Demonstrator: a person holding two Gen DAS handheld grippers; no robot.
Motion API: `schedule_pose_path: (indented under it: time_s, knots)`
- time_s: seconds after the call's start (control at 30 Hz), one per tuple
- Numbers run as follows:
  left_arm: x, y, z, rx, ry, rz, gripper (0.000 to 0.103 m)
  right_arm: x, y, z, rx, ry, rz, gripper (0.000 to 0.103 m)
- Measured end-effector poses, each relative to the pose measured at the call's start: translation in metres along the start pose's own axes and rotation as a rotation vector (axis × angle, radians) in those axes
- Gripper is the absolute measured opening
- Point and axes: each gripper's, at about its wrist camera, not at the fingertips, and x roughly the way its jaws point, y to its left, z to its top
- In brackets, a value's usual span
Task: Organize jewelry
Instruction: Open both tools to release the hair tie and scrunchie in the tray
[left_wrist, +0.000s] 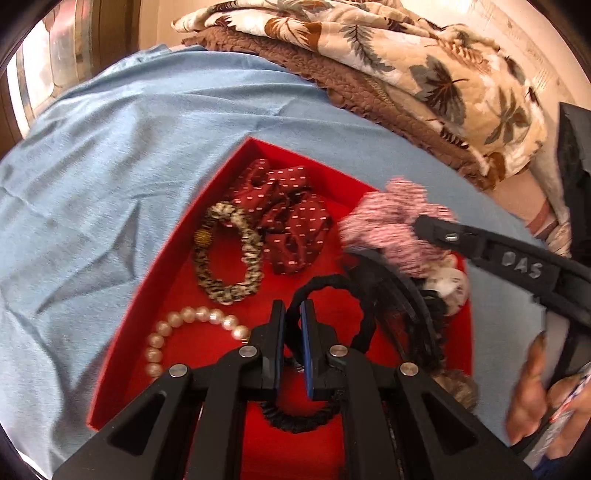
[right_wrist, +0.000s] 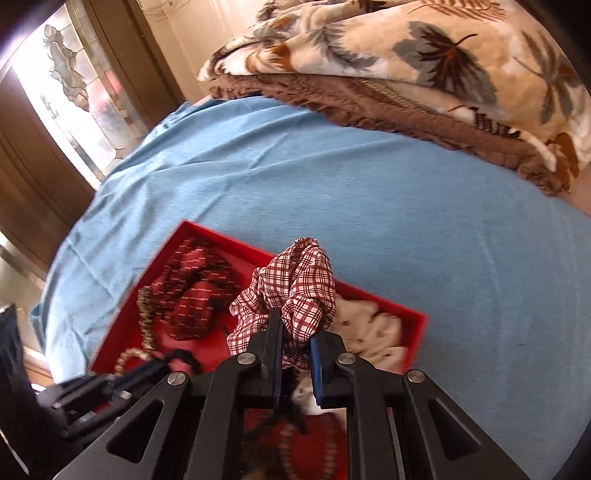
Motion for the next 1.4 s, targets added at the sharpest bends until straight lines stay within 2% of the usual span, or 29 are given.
schedule_pose_path:
  time_s: [0.1, 0.23, 0.37, 0.67, 1.3, 1.4]
  knots:
    - [0.002, 0.000, 0.000, -0.012, 0.004, -0.034, 0.008, 0.007, 0.011, 0.000, 0.001, 0.009, 0.060, 0.014]
    - [0.006, 0.002, 0.001, -0.024, 0.013, -0.013, 0.008, 0.014, 0.017, 0.001, 0.001, 0.010, 0.083, 0.014]
    - [0.013, 0.002, 0.001, -0.020, 0.040, 0.044, 0.008, 0.024, 0.010, 0.001, 0.038, 0.034, 0.079, 0.014]
    - [0.014, -0.014, -0.003, 0.060, 0.028, 0.117, 0.008, 0.033, -0.006, -0.008, 0.063, 0.069, 0.039, 0.016]
    - [0.004, -0.017, -0.006, 0.076, -0.005, 0.123, 0.008, 0.033, -0.002, -0.008, 0.033, 0.068, 0.012, 0.016]
    - [0.001, -0.016, -0.006, 0.070, -0.009, 0.124, 0.008, 0.033, -0.002, -0.008, 0.036, 0.065, 0.016, 0.019]
